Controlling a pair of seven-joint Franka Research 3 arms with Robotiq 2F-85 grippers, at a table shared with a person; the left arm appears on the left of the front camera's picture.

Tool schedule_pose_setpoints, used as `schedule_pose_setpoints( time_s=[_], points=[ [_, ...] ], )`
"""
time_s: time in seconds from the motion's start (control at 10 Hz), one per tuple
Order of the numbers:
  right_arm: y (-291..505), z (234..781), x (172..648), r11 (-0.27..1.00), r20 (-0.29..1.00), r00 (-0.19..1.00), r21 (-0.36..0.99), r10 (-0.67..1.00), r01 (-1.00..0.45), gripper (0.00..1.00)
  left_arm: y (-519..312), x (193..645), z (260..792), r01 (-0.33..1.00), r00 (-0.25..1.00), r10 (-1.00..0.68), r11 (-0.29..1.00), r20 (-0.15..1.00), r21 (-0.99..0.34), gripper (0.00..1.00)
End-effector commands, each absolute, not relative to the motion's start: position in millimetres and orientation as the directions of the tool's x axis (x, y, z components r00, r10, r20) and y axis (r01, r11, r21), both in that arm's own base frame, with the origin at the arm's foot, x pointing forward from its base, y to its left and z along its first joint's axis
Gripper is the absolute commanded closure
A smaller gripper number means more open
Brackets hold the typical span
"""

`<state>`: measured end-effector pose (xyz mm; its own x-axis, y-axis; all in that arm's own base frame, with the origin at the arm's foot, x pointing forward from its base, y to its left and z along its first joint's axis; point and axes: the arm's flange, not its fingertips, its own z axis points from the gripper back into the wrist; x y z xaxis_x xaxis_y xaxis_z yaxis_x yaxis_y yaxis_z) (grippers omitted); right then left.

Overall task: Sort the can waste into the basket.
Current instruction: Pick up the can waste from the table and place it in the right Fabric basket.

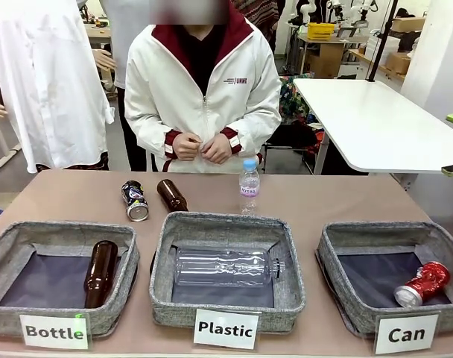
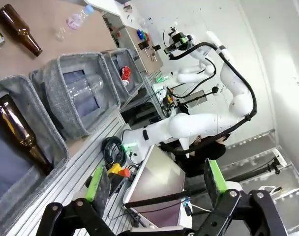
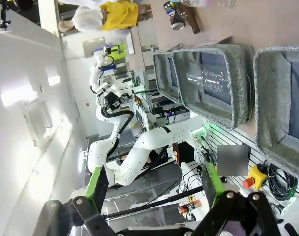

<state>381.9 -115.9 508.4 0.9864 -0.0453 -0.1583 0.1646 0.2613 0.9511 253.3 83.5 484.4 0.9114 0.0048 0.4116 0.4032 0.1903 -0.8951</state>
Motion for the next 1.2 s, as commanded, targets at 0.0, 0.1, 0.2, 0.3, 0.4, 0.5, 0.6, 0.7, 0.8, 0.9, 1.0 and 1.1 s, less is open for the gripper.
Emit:
schedule_pose_setpoints(
  time_s=[0.0,0.1,0.2,0.3,0.4,0.5,0.6,0.7,0.8,0.9,1.0,1.1],
  points=[
    [-118,511,380,0.264,-0.141,0.99,0.954,-0.03,0.144,0.0,93,244,492,0.418,0.902,0.036,0.175,0.43,-0.892,0.0],
    [-118,511,380,0.264,-0.141,0.99,0.954,-0.03,0.144,0.0,93,244,492,0.418,0.902,0.036,0.175,0.43,-0.892,0.0],
    [-118,511,380,0.264,-0.141,0.99,0.954,-0.03,0.144,0.0,93,244,492,0.418,0.902,0.036,0.175,0.43,-0.892,0.0],
    [-118,511,380,0.264,-0.141,0.99,0.954,-0.03,0.144,0.0,93,244,492,0.418,0.902,0.036,0.175,0.43,-0.892,0.0],
    [-118,511,380,0.264,-0.141,0.99,0.954,-0.03,0.144,0.0,93,244,492,0.418,0.902,0.036,0.175,0.43,-0.892,0.0],
    [-118,511,380,0.264,-0.141,0.99,0.954,-0.03,0.144,0.0,93,244,492,0.418,0.902,0.036,0.175,0.43,-0.892,0.0],
    [-118,511,380,0.264,-0.141,0.99,0.954,-0.03,0.144,0.0,93,244,492,0.418,0.902,0.036,0.175,0.43,-0.892,0.0],
    [-118,511,380,0.264,-0.141,0.99,0.954,-0.03,0.144,0.0,93,244,492,0.418,0.902,0.036,0.175,0.43,-0.892,0.0],
    [-118,511,380,0.264,-0.141,0.99,0.954,-0.03,0.144,0.0,93,244,492,0.418,0.902,0.036,0.175,0.43,-0.892,0.0],
    [-118,511,380,0.264,-0.141,0.99,0.954,-0.03,0.144,0.0,93,247,489,0.419,0.901,0.037,0.185,0.432,-0.889,0.0],
    [-118,511,380,0.264,-0.141,0.99,0.954,-0.03,0.144,0.0,74,257,505,0.407,0.91,-0.042,0.289,0.413,-0.866,0.0],
    [-118,511,380,0.264,-0.141,0.99,0.954,-0.03,0.144,0.0,51,279,518,0.365,0.929,-0.097,0.407,0.358,-0.837,0.0]
  ],
)
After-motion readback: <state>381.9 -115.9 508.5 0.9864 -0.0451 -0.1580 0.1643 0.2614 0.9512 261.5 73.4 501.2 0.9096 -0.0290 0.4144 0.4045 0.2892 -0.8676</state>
